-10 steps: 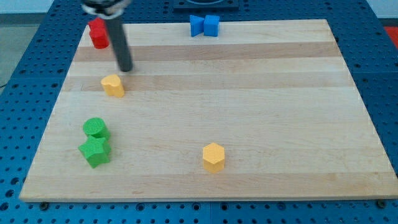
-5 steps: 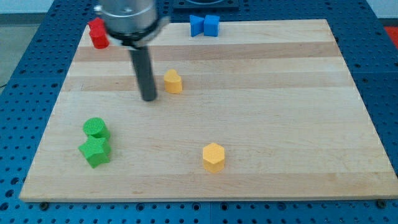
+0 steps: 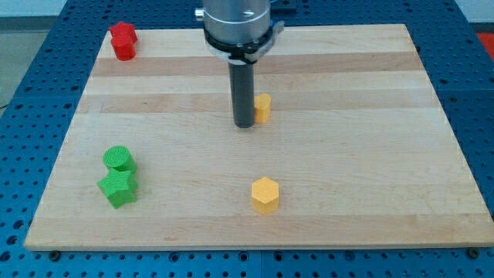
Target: Slide the yellow heart into the hexagon
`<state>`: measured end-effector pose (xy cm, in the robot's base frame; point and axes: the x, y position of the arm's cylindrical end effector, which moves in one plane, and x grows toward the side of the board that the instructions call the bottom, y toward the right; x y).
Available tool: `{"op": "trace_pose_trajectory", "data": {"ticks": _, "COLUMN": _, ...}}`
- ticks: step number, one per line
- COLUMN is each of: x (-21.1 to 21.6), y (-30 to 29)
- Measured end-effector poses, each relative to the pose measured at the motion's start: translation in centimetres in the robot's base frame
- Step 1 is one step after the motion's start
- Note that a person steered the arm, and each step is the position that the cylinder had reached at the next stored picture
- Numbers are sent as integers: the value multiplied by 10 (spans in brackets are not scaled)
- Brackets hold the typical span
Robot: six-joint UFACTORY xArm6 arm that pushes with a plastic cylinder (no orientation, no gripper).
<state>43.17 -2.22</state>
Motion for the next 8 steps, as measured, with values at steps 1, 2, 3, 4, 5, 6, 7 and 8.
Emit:
{"op": "trace_pose_trajectory", "data": {"ticks": 1, "x": -19, "y": -42}}
{"op": "trace_pose_trajectory", "data": {"ticks": 2, "x": -45, "y": -61}}
{"op": "trace_pose_trajectory", "data": {"ticks": 3, "x": -48, "y": -18}}
{"op": "trace_pose_trajectory", "data": {"ticks": 4, "x": -17, "y": 52}}
{"op": "trace_pose_trajectory", "data": {"ticks": 5, "x": 5, "y": 72}}
{"op": "trace_pose_trajectory", "data": {"ticks": 6, "x": -22, "y": 65}}
{"op": "trace_pose_trajectory", "data": {"ticks": 7, "x": -21, "y": 77}}
{"op": "trace_pose_trajectory", "data": {"ticks": 8, "x": 25, "y": 88}}
